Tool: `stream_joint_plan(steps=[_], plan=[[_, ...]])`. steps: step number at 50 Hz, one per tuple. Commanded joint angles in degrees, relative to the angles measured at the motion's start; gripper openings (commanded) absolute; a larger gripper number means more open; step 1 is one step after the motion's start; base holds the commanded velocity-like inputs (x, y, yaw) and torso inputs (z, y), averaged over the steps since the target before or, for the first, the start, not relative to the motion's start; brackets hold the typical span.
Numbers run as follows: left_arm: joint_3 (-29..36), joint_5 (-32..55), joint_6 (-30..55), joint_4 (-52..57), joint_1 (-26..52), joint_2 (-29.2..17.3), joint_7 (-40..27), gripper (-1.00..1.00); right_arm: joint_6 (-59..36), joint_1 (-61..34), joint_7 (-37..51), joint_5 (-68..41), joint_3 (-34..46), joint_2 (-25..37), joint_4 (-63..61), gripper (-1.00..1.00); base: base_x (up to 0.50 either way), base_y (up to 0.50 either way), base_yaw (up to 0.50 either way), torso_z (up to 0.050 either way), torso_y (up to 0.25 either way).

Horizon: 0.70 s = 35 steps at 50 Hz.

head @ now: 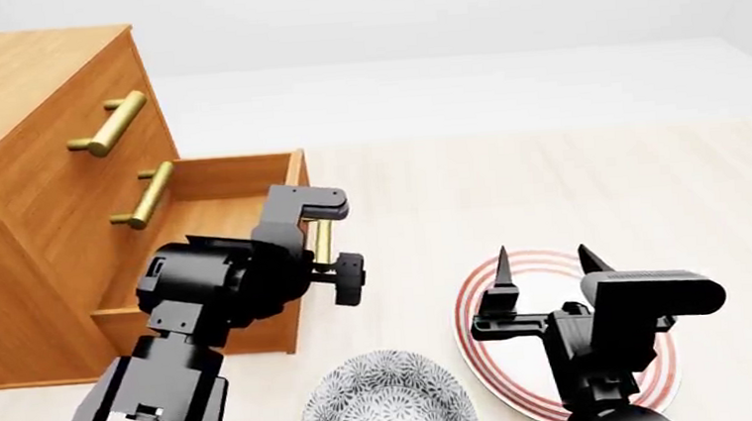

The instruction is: Open the bottom drawer of the cabinet.

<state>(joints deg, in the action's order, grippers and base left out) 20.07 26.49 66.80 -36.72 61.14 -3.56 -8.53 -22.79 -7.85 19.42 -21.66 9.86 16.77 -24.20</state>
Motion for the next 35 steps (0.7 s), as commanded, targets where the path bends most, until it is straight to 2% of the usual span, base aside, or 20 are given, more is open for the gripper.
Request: stream_joint_plan(steps=[1,13,25,35], plan=[[-0.5,21.32,0.18,4.82,2.9,2.64,10.02,1.0,0.08,-0.13,0.21,-0.31,0.31,0.15,0.51,1.0,-0.01,0.0,0.0,0.012,0.012],[-1.75,24.9,-0.23,3.93,6.28,2.45,6.08,1.0,0.07,-0.21,0.47,-0.52,0.51,0.39,0.34,1.0,-0.01,0.0,0.0,0.003,0.011],[0.71,28.13,-0.73,0.26,11.12,3.02,4.32,1.0,-0.03,-0.41,0.76,-0.75,0.65,0.65,0.19,1.0,0.0,0.0,0.0,0.002,0.004],[3.07,30.22,-2.94,0.9,10.97,2.45,2.35,1.0,0.06,-0.13,0.98,-1.26,0.43,0.89,-0.19,1.0,0.0,0.0,-0.01,0.002,0.003]])
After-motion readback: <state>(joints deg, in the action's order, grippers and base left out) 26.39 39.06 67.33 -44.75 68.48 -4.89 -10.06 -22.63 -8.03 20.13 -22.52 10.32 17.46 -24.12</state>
